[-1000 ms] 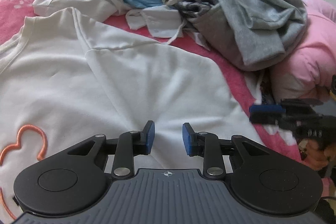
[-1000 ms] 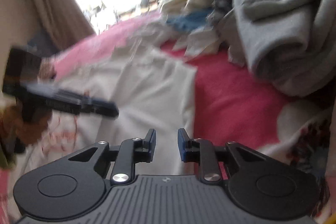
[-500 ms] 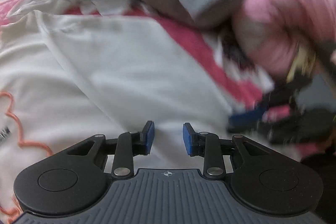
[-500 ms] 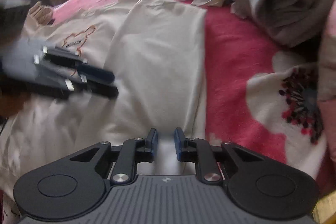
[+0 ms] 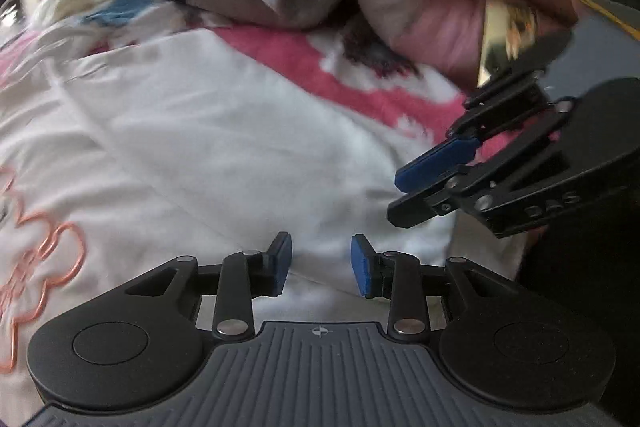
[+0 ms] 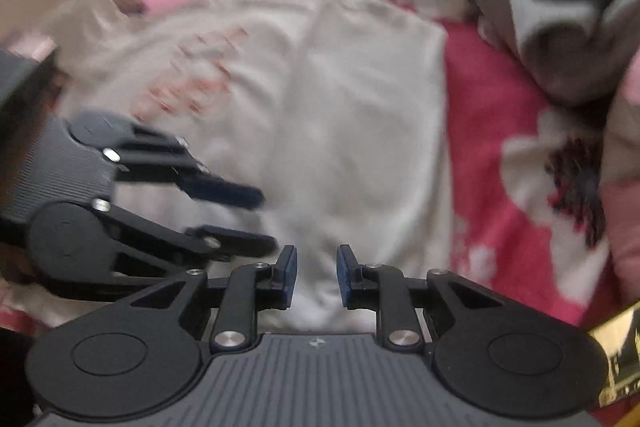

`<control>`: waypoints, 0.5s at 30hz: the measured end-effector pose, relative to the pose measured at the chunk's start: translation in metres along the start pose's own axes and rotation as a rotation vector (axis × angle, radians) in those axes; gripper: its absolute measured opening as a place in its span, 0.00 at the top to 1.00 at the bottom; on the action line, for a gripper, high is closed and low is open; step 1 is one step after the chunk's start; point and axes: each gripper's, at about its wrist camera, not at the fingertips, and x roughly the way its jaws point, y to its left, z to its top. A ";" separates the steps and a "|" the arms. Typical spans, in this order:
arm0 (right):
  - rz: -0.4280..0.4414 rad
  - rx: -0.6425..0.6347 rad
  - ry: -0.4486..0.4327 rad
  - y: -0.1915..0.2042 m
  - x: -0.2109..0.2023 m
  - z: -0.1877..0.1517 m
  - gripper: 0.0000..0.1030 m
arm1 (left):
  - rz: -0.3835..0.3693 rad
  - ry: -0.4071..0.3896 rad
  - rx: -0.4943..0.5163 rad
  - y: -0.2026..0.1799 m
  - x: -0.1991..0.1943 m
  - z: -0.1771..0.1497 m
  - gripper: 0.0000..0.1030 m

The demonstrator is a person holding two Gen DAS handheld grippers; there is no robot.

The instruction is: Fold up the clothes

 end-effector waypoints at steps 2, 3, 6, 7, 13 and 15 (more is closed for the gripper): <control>0.016 0.020 -0.026 0.007 0.000 0.008 0.78 | 0.026 -0.026 -0.095 0.013 -0.016 -0.004 0.68; 0.032 0.030 -0.031 0.010 0.005 0.014 0.78 | 0.044 -0.037 -0.144 0.021 -0.024 -0.007 0.67; 0.091 0.052 -0.042 0.025 0.025 0.031 0.78 | 0.116 -0.083 -0.324 0.060 -0.055 -0.023 0.67; 0.116 0.056 -0.041 0.032 0.032 0.037 0.78 | 0.143 -0.102 -0.388 0.074 -0.066 -0.030 0.67; 0.250 0.008 -0.018 0.087 0.075 0.081 0.77 | 0.342 -0.210 -0.743 0.163 -0.144 -0.087 0.64; 0.293 -0.012 -0.009 0.106 0.089 0.096 0.77 | 0.432 -0.259 -0.814 0.189 -0.177 -0.104 0.63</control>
